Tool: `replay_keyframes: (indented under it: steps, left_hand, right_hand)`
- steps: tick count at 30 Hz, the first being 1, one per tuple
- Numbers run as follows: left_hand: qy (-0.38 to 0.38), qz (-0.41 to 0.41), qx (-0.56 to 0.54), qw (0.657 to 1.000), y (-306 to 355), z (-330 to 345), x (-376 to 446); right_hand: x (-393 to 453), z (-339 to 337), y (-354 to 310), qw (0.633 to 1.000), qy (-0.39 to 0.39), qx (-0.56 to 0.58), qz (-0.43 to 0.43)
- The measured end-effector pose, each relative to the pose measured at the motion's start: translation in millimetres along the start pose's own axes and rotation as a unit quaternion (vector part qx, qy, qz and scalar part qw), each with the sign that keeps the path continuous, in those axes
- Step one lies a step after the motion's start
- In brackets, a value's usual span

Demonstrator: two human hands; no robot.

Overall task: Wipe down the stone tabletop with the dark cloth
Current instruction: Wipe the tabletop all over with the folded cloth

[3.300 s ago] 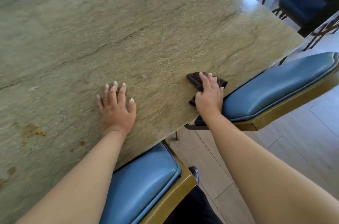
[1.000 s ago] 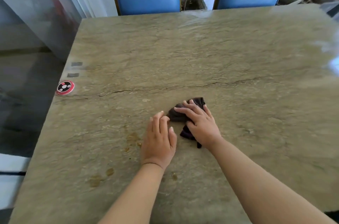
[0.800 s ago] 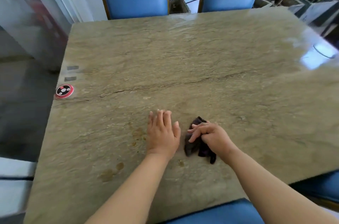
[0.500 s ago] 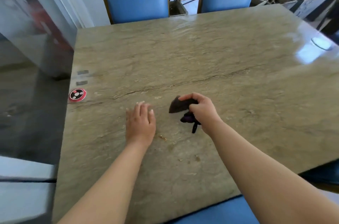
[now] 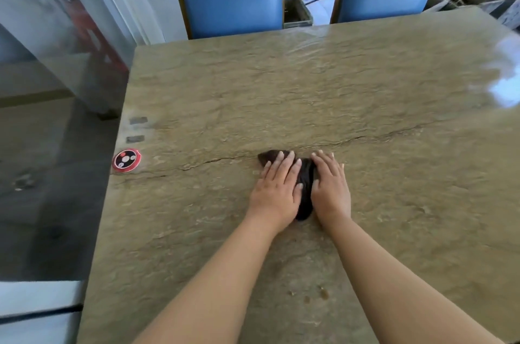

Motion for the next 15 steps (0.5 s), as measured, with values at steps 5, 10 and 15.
replay_keyframes:
  steps: [5, 10, 15]
  left_hand:
    - [0.013, -0.065, 0.050, 0.997, -42.2, -7.1, 60.7]
    - [0.007, -0.254, 0.080, 0.964, -145.5, -42.0, 75.9]
    - [0.027, -0.188, 0.091, 0.978, -100.5, -22.0, -3.1]
  right_hand:
    - [3.0, 1.8, 0.8, 0.999, 0.027, -0.040, -0.014]
    - [1.6, 5.7, -5.7, 0.996, 0.019, -0.090, -0.019]
    - [3.3, 20.5, -29.9, 0.997, 0.028, -0.066, 0.009]
Point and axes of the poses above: each hand's wrist, its own x-axis towards the middle knuckle, its own z-axis out of the palm, y = z × x, the point moved 10 cm from there along x, towards the middle knuckle, and after that the axes turned 15 degrees about -z, right-handed, at the moved point
